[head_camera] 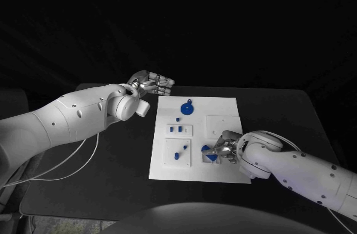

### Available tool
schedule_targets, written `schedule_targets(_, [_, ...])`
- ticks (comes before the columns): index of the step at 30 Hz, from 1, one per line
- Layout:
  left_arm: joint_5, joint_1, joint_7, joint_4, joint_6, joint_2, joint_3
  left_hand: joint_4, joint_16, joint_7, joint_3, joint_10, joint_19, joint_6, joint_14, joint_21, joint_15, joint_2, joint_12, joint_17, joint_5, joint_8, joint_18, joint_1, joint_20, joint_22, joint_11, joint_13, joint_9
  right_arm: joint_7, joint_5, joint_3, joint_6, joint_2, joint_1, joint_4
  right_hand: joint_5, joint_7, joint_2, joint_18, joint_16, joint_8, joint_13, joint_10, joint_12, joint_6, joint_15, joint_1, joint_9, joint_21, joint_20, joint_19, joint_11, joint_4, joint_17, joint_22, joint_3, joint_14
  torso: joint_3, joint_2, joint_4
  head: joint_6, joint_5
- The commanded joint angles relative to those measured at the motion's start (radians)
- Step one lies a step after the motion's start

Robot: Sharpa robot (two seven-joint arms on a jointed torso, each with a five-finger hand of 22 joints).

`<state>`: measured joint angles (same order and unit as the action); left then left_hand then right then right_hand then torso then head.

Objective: Assemble the parts on the task board

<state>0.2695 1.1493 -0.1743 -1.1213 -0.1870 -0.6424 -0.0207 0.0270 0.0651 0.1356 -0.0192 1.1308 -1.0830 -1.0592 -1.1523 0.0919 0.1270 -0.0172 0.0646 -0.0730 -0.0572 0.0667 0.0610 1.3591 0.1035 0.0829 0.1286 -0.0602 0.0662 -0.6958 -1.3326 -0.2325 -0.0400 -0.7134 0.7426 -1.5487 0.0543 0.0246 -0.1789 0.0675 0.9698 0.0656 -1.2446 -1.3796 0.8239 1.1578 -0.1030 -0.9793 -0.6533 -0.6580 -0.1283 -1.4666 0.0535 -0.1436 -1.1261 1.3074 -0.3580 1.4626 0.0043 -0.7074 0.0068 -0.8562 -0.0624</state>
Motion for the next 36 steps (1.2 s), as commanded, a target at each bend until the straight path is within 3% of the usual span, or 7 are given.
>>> schedule_targets(1, [0.001, 0.0, -0.005, -0.001, 0.014, 0.002, 0.001, -0.005, -0.003, 0.0, 0.001, -0.006, -0.001, 0.009, 0.007, -0.001, -0.003, -0.002, -0.005, -0.001, 0.005, -0.003, 0.015, -0.011, 0.007, -0.001, 0.0, 0.001, 0.001, 0.0, -0.044, 0.002, -0.007, 0.005, -0.001, 0.006, -0.006, 0.0, 0.003, -0.013, -0.004, -0.001, 0.002, -0.007, -0.004, 0.007, -0.007, 0.007, 0.001, -0.003, -0.006, -0.053, 0.001, -0.001, 0.0, 0.017, -0.005, 0.001, 0.0003, -0.001, 0.0008, 0.001, 0.0])
schedule_targets(10, [0.001, 0.0, -0.005, -0.001, 0.014, 0.0, 0.001, -0.005, -0.003, 0.0, 0.001, -0.006, -0.001, 0.009, 0.007, -0.001, -0.003, -0.002, -0.005, -0.001, 0.005, -0.003, 0.015, -0.011, 0.007, -0.001, 0.0, 0.001, 0.001, -0.008, -0.054, 0.006, 0.06, 0.002, -0.001, 0.005, -0.006, 0.003, 0.001, -0.012, -0.022, -0.002, 0.017, 0.006, -0.035, -0.006, -0.005, 0.031, 0.01, 0.018, -0.004, -0.05, -0.002, -0.033, 0.01, 0.01, 0.039, -0.003, 0.0007, 0.0, -0.0008, -0.002, -0.003])
schedule_targets(18, [0.001, 0.0, -0.004, -0.002, 0.012, -0.001, 0.001, -0.01, -0.003, 0.001, 0.003, -0.007, -0.001, 0.01, 0.007, -0.001, -0.003, -0.002, -0.005, -0.001, 0.005, -0.003, 0.015, -0.016, 0.007, -0.001, 0.001, 0.001, 0.001, -0.005, -0.044, 0.008, 0.066, 0.0, -0.001, -0.007, -0.006, 0.003, -0.009, -0.012, -0.028, -0.001, 0.022, 0.004, -0.037, -0.004, -0.005, 0.018, 0.029, 0.023, -0.004, -0.052, -0.003, -0.1, 0.008, 0.008, 0.112, 0.0, 0.0017, -0.001, -0.0006, -0.001, -0.002])
schedule_targets(22, [0.001, 0.0, -0.003, -0.002, 0.012, -0.002, 0.001, -0.012, -0.003, 0.001, 0.003, -0.007, -0.001, 0.011, 0.007, -0.001, -0.003, -0.002, -0.005, -0.001, 0.005, -0.003, 0.015, -0.017, 0.007, -0.001, 0.001, 0.001, 0.001, -0.003, -0.041, 0.008, 0.057, -0.002, -0.002, -0.016, -0.006, 0.003, 0.019, -0.012, -0.029, -0.001, 0.024, 0.004, -0.038, -0.004, -0.005, 0.011, 0.033, 0.021, -0.004, -0.052, -0.002, -0.117, 0.005, 0.009, 0.193, 0.001, 0.0013, 0.0, -0.0006, -0.002, -0.001])
schedule_targets(27, [0.001, 0.0, -0.003, -0.002, 0.012, -0.003, 0.001, -0.012, -0.003, 0.001, 0.003, -0.007, -0.001, 0.011, 0.007, -0.001, -0.003, -0.002, -0.005, -0.001, 0.005, -0.003, 0.015, -0.017, 0.007, -0.001, 0.001, 0.001, 0.001, 0.0, -0.04, 0.008, 0.043, -0.007, -0.003, -0.029, -0.006, 0.003, 0.055, -0.012, -0.029, -0.001, 0.025, 0.002, -0.035, -0.002, -0.005, 0.025, 0.035, 0.019, -0.004, -0.052, -0.002, -0.097, 0.003, 0.009, 0.252, 0.001, 0.0008, 0.0, -0.0008, -0.001, -0.001])
schedule_targets(32, [0.001, 0.0, -0.002, -0.003, 0.013, -0.004, 0.001, -0.016, -0.003, 0.001, 0.003, -0.008, 0.0, 0.011, 0.008, -0.002, -0.002, -0.003, -0.005, -0.001, 0.005, -0.003, 0.015, -0.02, 0.007, -0.001, 0.001, 0.001, 0.001, 0.004, -0.04, 0.008, 0.037, -0.013, -0.004, -0.04, -0.006, 0.002, 0.116, -0.011, -0.03, -0.001, 0.026, 0.002, -0.033, 0.003, -0.005, 0.043, 0.034, 0.015, -0.004, -0.052, -0.002, -0.038, 0.001, 0.01, 0.341, 0.002, 0.001, 0.0, -0.0002, -0.001, -0.001])
schedule_targets(36, [0.001, 0.0, -0.002, -0.003, 0.013, -0.005, 0.0, -0.016, -0.003, 0.001, 0.003, -0.008, 0.0, 0.011, 0.008, -0.002, -0.002, -0.003, -0.005, -0.001, 0.005, -0.003, 0.015, -0.02, 0.008, -0.002, 0.001, 0.001, 0.001, 0.02, -0.036, 0.008, 0.051, -0.024, -0.004, -0.052, -0.004, 0.001, 0.126, -0.011, -0.029, -0.001, 0.026, 0.002, -0.028, 0.007, -0.004, 0.025, 0.03, 0.014, -0.003, -0.052, -0.002, -0.004, 0.001, 0.011, 0.345, 0.002, 0.0005, 0.0, 0.0001, -0.001, 0.0])
